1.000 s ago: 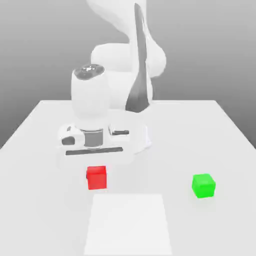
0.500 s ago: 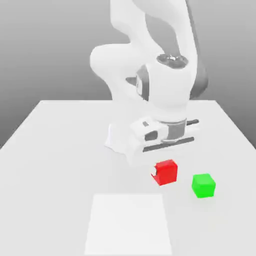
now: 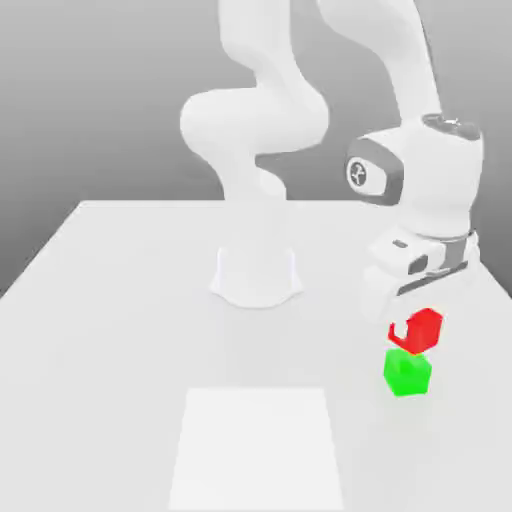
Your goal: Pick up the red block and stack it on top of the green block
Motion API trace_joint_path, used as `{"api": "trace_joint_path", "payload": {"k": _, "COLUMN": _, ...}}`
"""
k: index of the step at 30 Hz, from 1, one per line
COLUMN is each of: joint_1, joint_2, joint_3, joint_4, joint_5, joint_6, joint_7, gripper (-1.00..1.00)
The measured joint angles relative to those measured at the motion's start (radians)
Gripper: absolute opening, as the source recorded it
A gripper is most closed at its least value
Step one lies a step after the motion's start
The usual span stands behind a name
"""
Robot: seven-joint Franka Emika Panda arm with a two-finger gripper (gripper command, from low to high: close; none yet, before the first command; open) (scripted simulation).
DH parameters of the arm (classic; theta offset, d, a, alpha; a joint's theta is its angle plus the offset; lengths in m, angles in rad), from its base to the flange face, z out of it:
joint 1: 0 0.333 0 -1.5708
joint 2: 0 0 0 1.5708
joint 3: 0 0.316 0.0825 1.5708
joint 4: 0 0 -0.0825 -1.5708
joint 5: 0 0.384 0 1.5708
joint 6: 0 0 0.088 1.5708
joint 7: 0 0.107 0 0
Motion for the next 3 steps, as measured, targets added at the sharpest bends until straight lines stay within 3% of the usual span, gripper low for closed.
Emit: {"api": "trace_joint_path", "payload": {"k": 3, "joint_1": 0.000, "joint_2": 0.000, "joint_3": 0.000, "joint_4": 0.000, "joint_5": 0.000, "joint_6": 0.000, "joint_7": 0.000, "gripper": 1.00}}
